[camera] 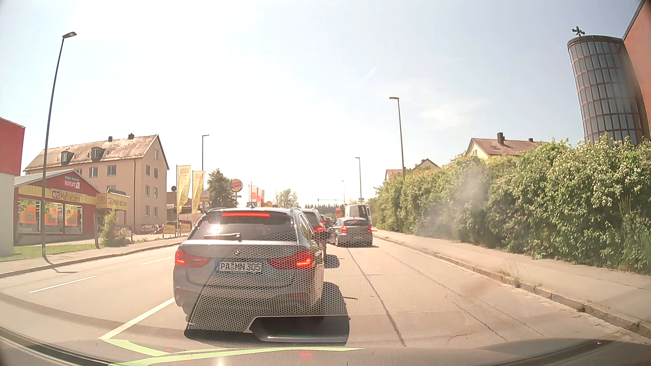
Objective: Follow the waypoints while adhering to traffic rules and regulations
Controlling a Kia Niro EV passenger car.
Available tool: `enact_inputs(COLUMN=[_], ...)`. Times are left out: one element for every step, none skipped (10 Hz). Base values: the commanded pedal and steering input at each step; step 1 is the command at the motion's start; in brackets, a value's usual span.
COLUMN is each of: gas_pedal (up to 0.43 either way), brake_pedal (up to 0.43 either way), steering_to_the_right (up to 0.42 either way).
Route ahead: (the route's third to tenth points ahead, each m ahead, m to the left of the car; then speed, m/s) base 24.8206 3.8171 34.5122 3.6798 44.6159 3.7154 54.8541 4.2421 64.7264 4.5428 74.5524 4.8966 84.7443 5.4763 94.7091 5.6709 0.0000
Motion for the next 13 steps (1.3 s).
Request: enact_inputs(gas_pedal=[0.000, 0.000, 0.000, 0.000, 0.000, 0.000, 0.000, 0.000, 0.000, 0.000, 0.000, 0.000, 0.000], brake_pedal=[0.360, 0.360, 0.360, 0.360, 0.360, 0.360, 0.360, 0.360, 0.360, 0.360, 0.360, 0.360, 0.360], steering_to_the_right=[-0.009, -0.009, -0.009, -0.009, -0.009, -0.009, -0.009, -0.009, -0.009, -0.009, -0.009, -0.009, -0.009])
